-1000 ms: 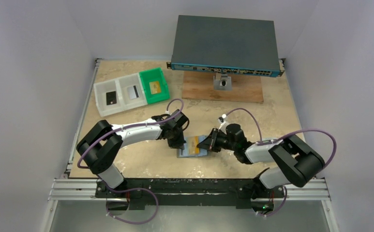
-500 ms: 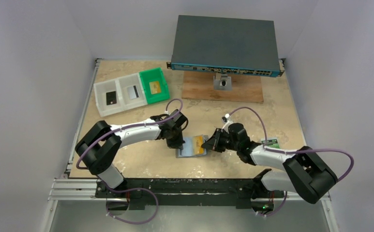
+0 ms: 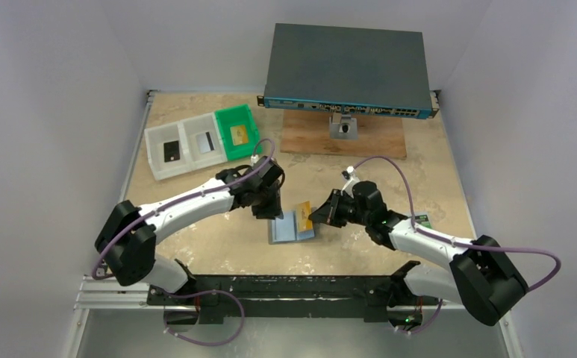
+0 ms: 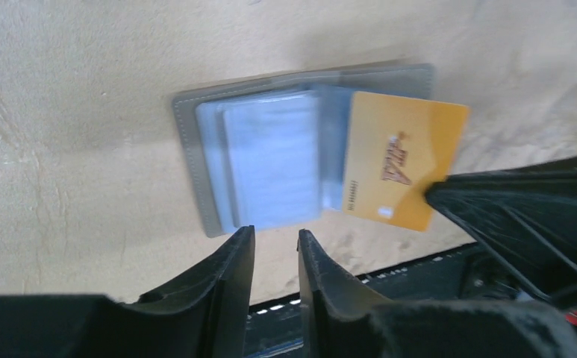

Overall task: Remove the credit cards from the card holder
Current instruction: Remove the credit card from the card holder, then place the credit card in the storage box.

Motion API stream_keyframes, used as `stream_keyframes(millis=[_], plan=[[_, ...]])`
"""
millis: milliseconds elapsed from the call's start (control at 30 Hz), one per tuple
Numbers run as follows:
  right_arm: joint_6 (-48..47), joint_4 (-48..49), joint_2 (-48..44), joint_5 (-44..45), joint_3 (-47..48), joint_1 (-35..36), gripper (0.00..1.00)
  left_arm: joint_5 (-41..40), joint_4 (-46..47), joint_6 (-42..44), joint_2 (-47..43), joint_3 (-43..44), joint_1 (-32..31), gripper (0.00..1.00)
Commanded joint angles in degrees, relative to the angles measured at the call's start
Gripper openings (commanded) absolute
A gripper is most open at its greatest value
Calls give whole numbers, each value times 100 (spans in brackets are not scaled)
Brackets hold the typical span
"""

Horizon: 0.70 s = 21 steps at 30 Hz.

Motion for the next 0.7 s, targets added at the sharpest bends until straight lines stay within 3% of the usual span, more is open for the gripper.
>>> stream_keyframes(millis=[0, 100, 267, 667], plan=[[114, -88, -186, -253, 370, -38, 0, 313, -38, 238, -537, 282, 70, 33], [293, -15, -223, -420, 500, -34, 0, 891, 323, 319, -773, 113, 257, 42], [690, 301, -244, -825, 633, -132, 0, 1721, 990, 401, -1257, -274, 608, 48], [1743, 1618, -256, -1749, 535, -363, 0, 3273, 2177, 210, -1641, -942, 1108, 52]])
